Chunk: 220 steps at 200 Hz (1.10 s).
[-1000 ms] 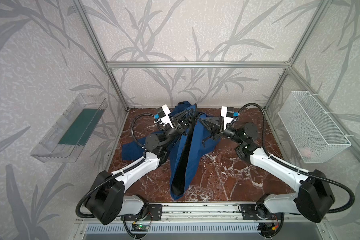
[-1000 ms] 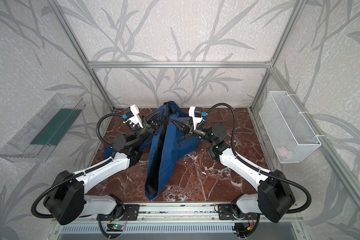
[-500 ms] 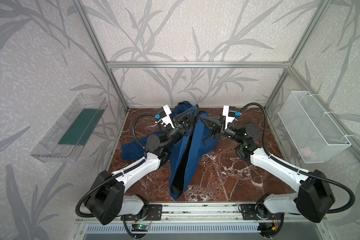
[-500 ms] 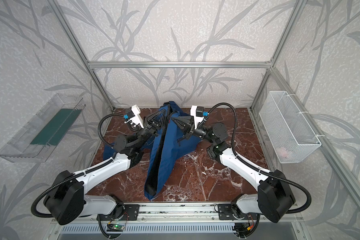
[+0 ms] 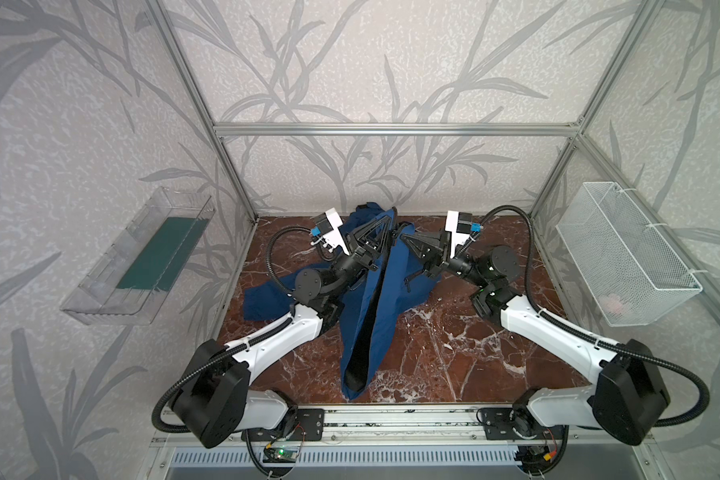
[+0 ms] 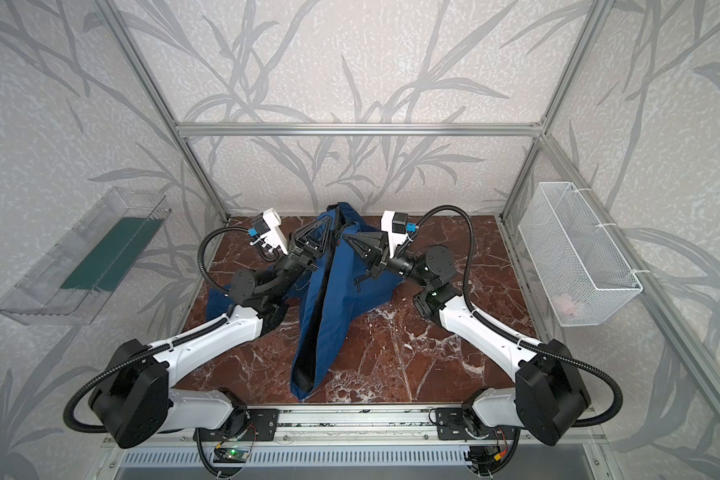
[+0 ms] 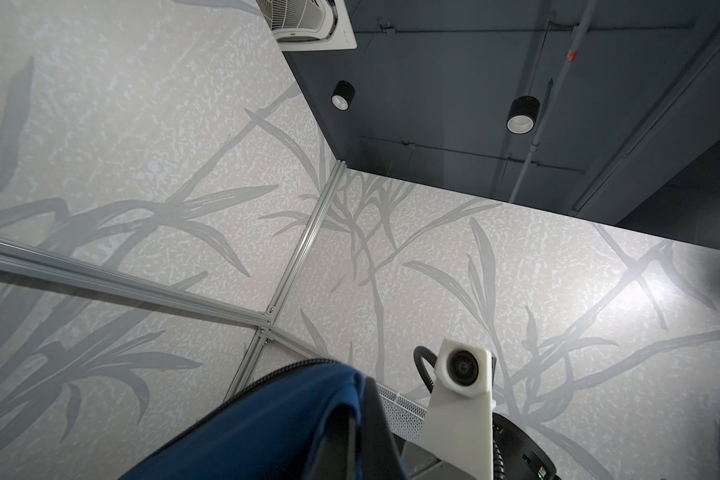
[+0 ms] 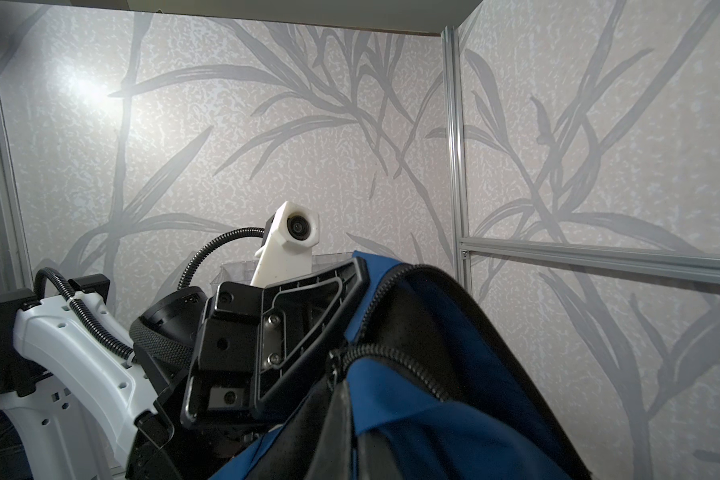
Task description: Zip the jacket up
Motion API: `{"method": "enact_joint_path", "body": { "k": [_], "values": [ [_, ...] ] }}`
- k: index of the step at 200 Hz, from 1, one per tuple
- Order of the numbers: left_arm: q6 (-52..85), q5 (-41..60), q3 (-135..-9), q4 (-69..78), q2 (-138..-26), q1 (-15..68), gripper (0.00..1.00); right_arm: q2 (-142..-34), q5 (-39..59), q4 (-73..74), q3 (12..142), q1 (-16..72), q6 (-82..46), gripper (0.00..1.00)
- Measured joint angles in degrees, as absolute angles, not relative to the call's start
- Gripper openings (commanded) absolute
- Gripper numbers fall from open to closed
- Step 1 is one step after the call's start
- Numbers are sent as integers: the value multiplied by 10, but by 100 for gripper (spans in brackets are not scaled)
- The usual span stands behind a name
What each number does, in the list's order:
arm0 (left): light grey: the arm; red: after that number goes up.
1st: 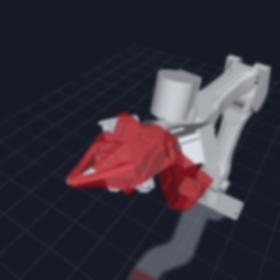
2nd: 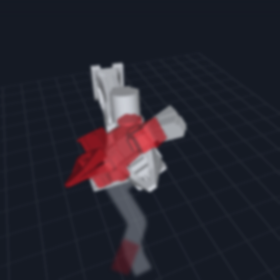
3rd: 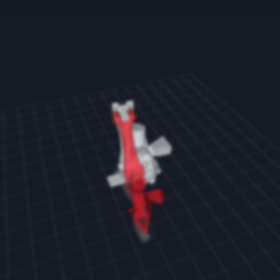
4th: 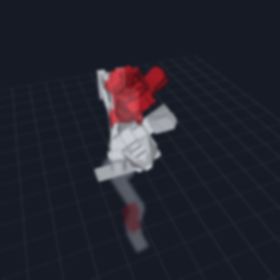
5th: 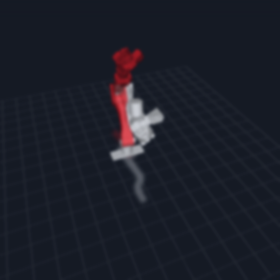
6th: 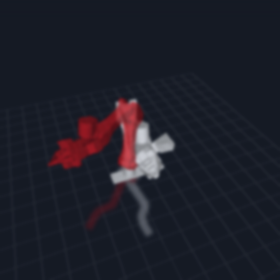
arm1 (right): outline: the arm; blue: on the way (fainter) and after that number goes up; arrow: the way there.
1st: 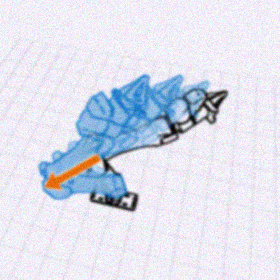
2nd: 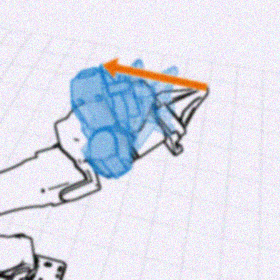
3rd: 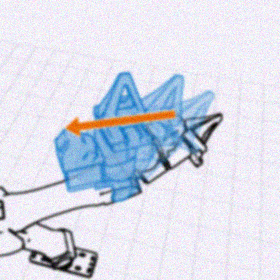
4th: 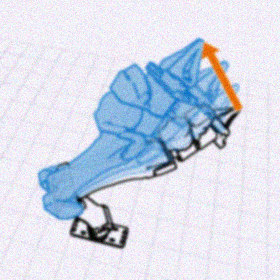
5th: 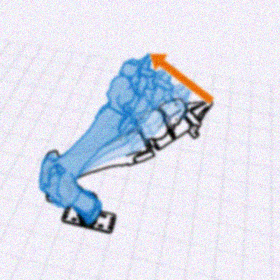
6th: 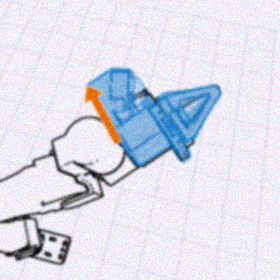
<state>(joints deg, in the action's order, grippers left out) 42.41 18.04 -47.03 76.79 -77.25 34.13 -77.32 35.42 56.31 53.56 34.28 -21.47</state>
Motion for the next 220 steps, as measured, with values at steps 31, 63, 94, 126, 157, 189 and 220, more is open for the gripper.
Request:
{"method": "enact_joint_path", "body": {
  "k": [31,63,94,126,157,189,220],
  "values": [
    [427,178,-477,768,-773,342,0,-773,354,563,536,343,-215,0],
    [427,178,-488,768,-773,351,0,-773,350,562,536,343,-215,0],
    [427,176,-488,768,-776,357,0,-772,349,562,536,343,-215,0],
    [427,171,-488,768,-778,362,0,-769,348,559,535,343,-214,0],
    [427,163,-488,768,-778,364,0,-755,344,559,525,343,-209,0],
    [427,161,-488,768,-781,364,0,-747,342,558,522,343,-200,0],
    [431,161,-488,768,-791,370,0,-742,335,555,518,343,-196,0]
  ]
}}
